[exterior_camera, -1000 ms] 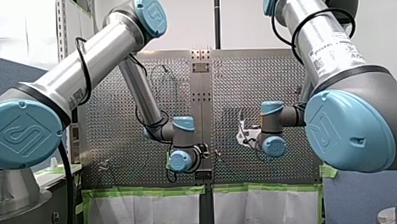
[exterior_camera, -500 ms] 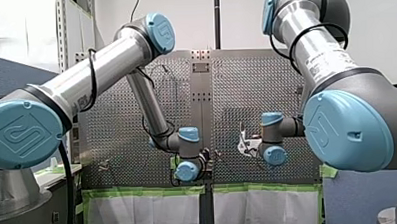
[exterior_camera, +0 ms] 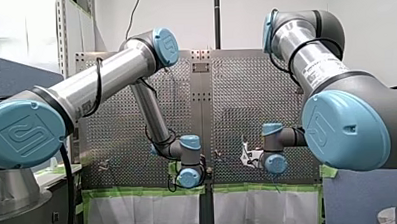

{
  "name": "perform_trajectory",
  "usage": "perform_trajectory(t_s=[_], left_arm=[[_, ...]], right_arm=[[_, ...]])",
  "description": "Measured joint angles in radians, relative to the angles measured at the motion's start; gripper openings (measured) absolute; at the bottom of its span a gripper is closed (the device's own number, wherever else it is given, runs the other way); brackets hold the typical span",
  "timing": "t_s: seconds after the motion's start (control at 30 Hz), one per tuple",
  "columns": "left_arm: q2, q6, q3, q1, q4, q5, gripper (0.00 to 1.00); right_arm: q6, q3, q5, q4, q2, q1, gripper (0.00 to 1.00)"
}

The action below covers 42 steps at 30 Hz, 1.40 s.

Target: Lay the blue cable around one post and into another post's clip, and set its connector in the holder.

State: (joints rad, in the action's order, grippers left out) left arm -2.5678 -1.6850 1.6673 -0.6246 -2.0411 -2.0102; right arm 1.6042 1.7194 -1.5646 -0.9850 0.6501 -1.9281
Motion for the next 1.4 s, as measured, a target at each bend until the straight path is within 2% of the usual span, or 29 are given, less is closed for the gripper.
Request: perform_trajectory(t_s=[0.2,0.47,0.73,0.97,1.4], left_arm=[[0.000,0.010,-0.007,0.006,0.010,0.016,0.00],[0.000,0.005,-0.027,0.006,0.020,0.056,0.00],[-0.002,0.011,-0.051,0.007,-0.015,0.045,0.00],[-0.037,0.019,-0.084,0.011,-0.059,0.033,0.00],[-0.046,-0.002,-0.145,0.019,-0.081,0.037,0.00]], right_arm=[[-0.012,-0.032,0.000,0.021,-0.044,0.016,0.00],[-0.018,-0.042,0.000,0.020,-0.052,0.029,0.00],[-0.028,-0.046,0.001,0.021,-0.052,0.037,0.00],[-0.035,-0.048,0.001,0.019,-0.052,0.043,0.00],[-0.052,-0.057,0.003,0.028,-0.052,0.049,0.00]])
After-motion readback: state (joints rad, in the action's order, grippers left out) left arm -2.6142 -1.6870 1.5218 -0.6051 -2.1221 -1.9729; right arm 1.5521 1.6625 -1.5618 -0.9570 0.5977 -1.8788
